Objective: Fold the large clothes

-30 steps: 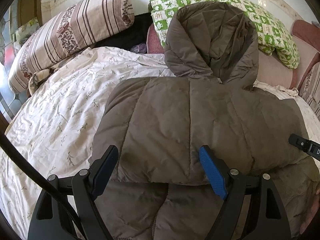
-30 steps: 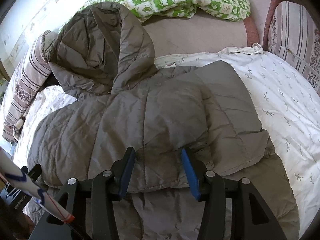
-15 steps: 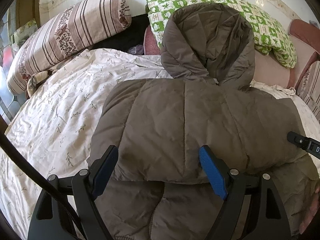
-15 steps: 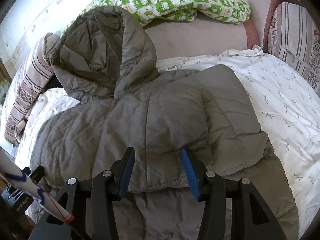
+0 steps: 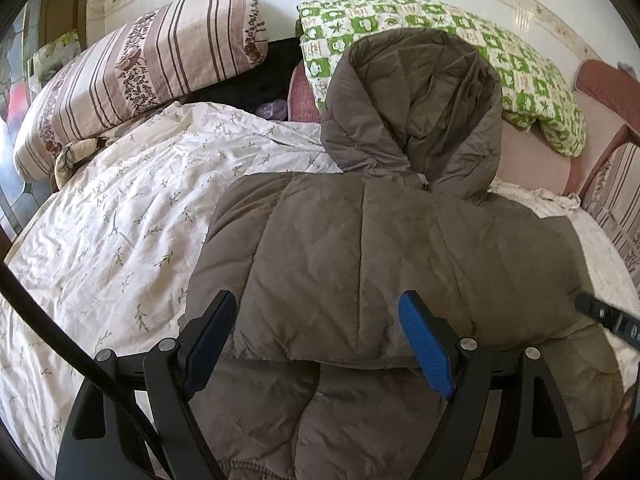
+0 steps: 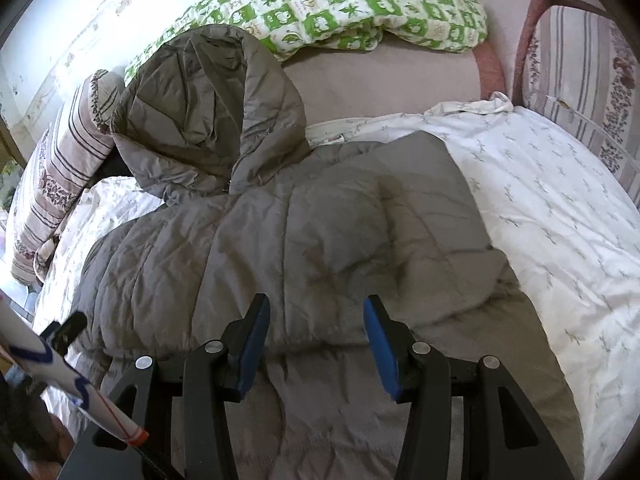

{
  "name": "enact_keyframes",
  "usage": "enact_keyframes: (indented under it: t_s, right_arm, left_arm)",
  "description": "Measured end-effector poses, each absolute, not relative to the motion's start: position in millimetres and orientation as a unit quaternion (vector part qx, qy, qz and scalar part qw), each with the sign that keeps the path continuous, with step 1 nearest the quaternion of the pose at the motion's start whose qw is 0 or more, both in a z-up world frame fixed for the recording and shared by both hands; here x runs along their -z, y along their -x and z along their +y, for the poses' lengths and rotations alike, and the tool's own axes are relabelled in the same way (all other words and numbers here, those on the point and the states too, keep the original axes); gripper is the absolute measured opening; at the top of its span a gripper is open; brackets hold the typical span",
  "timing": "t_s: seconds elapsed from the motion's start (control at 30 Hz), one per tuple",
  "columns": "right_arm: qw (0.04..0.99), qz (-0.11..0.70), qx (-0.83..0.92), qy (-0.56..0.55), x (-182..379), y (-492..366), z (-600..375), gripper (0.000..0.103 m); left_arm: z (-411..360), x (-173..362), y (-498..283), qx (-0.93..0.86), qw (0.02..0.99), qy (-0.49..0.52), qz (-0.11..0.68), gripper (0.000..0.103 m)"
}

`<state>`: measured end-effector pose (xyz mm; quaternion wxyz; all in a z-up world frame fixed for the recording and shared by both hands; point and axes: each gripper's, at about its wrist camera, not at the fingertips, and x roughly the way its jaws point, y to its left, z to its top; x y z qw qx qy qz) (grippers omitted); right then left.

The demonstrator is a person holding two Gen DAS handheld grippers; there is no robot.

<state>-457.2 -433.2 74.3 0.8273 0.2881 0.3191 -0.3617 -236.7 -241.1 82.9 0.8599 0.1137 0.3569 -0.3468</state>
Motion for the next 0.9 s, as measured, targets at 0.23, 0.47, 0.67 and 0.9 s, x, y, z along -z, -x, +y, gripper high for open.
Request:
enact_keyframes:
  t_s: [0.23,0.47,0.67,0.9]
  right_arm:
    - [0.826,0.311,0.373,-0.285,-80.9,498.7,-390.8,0.053]
    - [0.831,0.327,0.357,-0.274,-103.7,498.9,-359.0,0.053]
    - [0.854,0.31,0.33,-0.254,-181.4,469.7,-361.9,0.053]
    - [0.864,0.306,0.315,-0.246,-254.2,420.0,-390.2,0.053]
  left_arm:
    - [-228.4,-101.3,236.5,0.354,0.861,-0.092,0.353,0.082]
    - [-211.9,-114.6,228.5,0.362,0.857,-0.061,0.363,0.082]
    - [-195.1,-129.2,220.0,0.354,0.865,-0.04,0.355,0.082]
    - [-189.5,-133.0,208.5,0.347,0.867,-0.025,0.358,0.082]
